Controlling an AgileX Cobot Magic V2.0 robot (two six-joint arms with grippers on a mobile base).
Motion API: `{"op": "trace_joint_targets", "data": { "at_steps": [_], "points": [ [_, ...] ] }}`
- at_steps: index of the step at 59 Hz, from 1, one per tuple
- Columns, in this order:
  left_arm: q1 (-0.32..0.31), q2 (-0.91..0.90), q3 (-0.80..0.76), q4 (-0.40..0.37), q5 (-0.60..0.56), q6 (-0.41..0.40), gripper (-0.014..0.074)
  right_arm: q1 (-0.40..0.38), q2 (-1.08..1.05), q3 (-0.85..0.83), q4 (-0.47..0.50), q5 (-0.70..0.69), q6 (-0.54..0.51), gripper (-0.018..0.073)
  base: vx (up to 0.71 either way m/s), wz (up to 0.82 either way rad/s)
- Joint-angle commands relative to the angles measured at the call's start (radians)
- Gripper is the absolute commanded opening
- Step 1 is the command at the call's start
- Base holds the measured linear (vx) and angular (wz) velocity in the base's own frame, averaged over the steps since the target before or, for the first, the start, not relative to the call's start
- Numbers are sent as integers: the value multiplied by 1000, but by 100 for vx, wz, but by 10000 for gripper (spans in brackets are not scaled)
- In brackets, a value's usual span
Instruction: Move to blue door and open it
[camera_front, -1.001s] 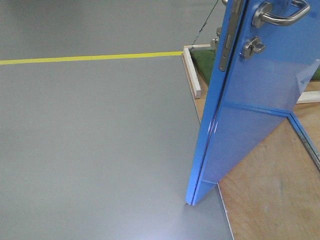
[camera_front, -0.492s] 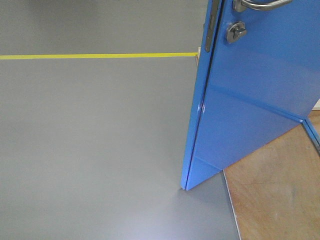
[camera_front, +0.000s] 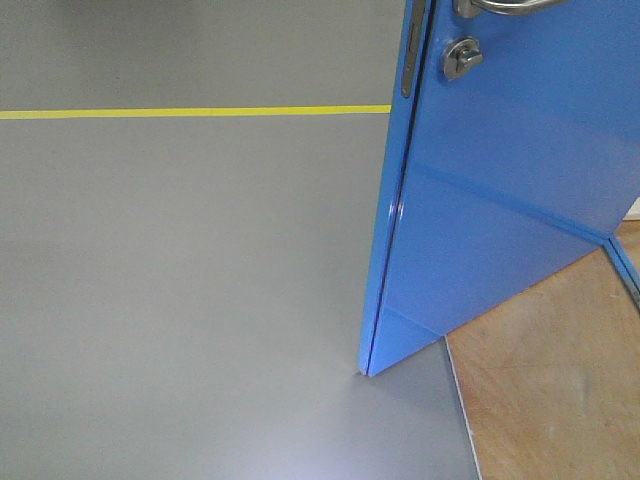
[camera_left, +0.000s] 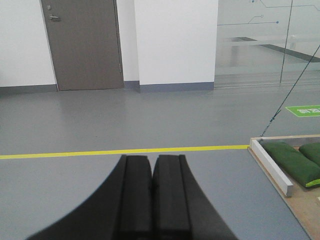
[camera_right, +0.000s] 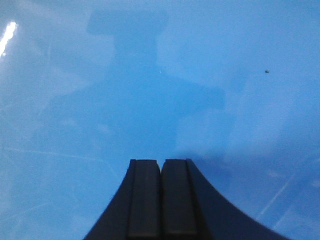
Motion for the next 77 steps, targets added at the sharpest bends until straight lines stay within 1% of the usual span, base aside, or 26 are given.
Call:
{"op": "trace_joint_targets", "data": {
  "at_steps": [1, 77],
  "points": [
    [1, -12, -27, -2, -84, -7, 73, -2, -62, -36, 51, -39, -9, -1, 0, 0],
    [1, -12, -27, -2, -84, -7, 73, -2, -62, -36, 53, -39, -9, -1, 0, 1]
  ]
}}
